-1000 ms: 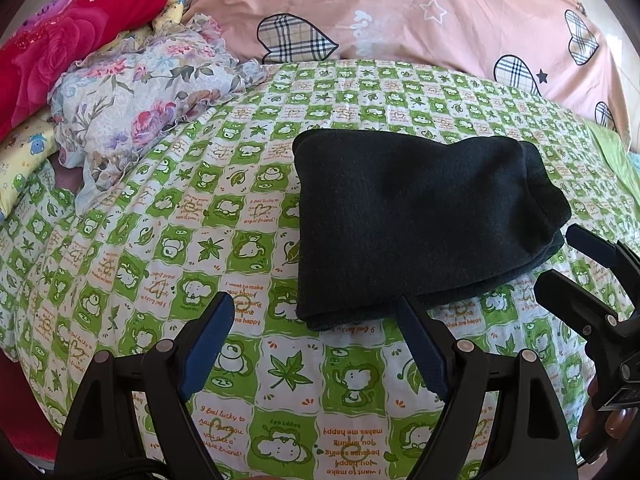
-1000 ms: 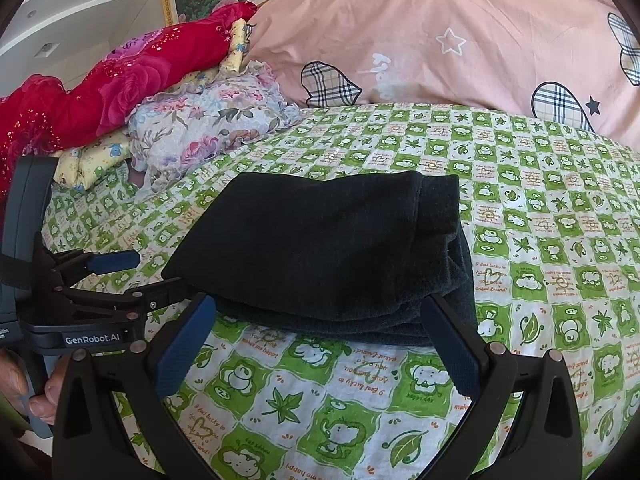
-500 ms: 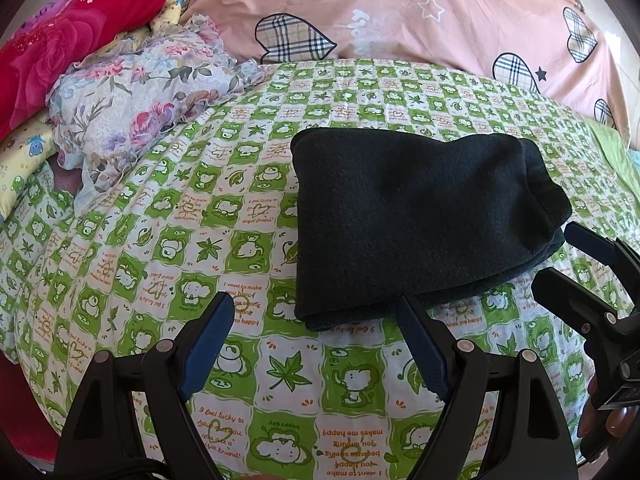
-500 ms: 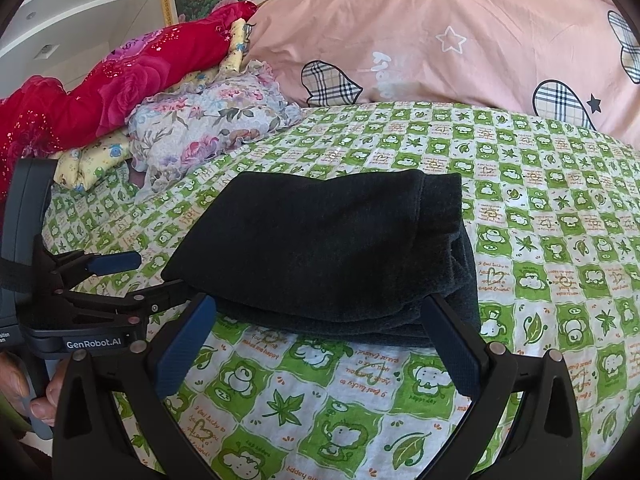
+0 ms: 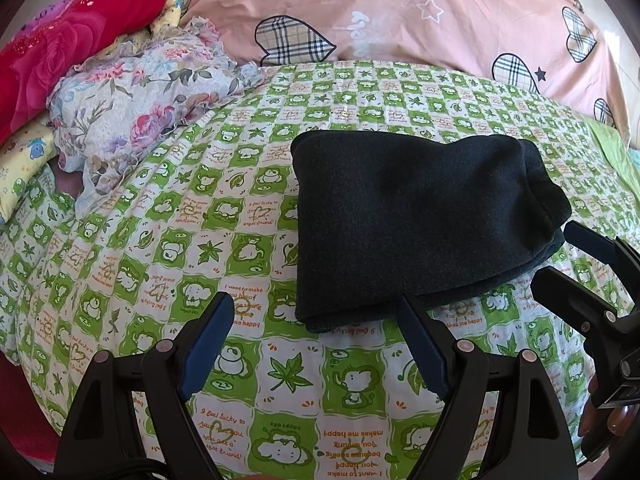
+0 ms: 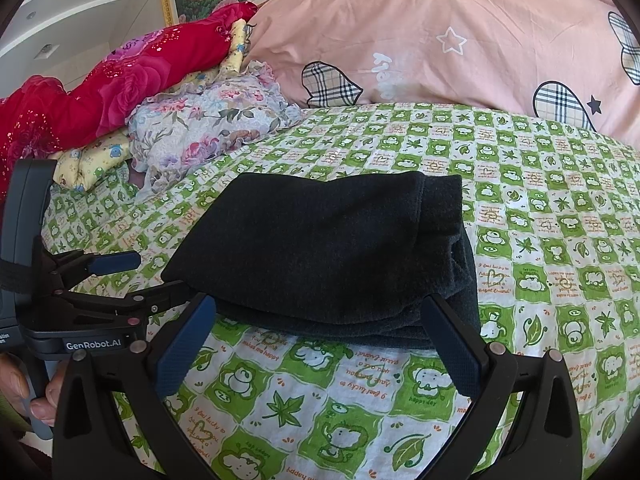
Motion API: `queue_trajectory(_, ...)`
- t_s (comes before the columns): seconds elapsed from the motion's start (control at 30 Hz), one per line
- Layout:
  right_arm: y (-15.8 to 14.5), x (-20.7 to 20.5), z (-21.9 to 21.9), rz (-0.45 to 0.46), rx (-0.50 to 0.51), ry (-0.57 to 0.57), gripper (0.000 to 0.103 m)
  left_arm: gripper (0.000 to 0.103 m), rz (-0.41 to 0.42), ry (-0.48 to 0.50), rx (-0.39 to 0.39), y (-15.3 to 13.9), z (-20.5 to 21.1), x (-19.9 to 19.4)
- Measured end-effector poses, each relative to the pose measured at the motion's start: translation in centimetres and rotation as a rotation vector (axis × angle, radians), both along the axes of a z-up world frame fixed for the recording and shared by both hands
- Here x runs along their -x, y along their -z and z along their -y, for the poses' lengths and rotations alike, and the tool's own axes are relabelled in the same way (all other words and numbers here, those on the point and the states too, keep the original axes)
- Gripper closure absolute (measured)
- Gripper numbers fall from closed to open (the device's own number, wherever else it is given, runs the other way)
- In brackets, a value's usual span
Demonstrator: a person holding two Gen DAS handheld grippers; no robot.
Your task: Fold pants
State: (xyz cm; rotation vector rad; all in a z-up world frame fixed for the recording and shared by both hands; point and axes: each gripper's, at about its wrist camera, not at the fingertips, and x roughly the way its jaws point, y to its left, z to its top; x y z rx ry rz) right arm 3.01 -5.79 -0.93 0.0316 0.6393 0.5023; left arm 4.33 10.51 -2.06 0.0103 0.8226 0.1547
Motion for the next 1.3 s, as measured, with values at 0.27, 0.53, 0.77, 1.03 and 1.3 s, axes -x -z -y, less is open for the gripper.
queue_trajectory(0.27,0.0,0.1,0.0,0.002,0.000,0.001,0.001,0.019,0.004,0.001,-0.003,-0.1,0.0,0.1)
queue_trajectory(0.53,-0.1,0.0,-0.2,0.004,0.001,0.002,0.001,0.019,0.006,0.002,-0.006,-0.2,0.0,0.1)
queue_trajectory(0.77,-0.2,-0.1,-0.3,0.011,-0.002,0.000,0.001,0.019,0.007,0.003,-0.006,-0.1,0.0,0.1)
queue_trajectory(1.03,-0.8,0.0,-0.2,0.024,-0.009,0.001,0.001,0.019,0.014,0.002,-0.006,-0.5,-0.1,0.1)
queue_trajectory(1.3,-1.0,0.0,-0.4,0.031,-0.011,-0.004,0.001,0.019,0.019,0.003,-0.007,-0.7,-0.1,0.0)
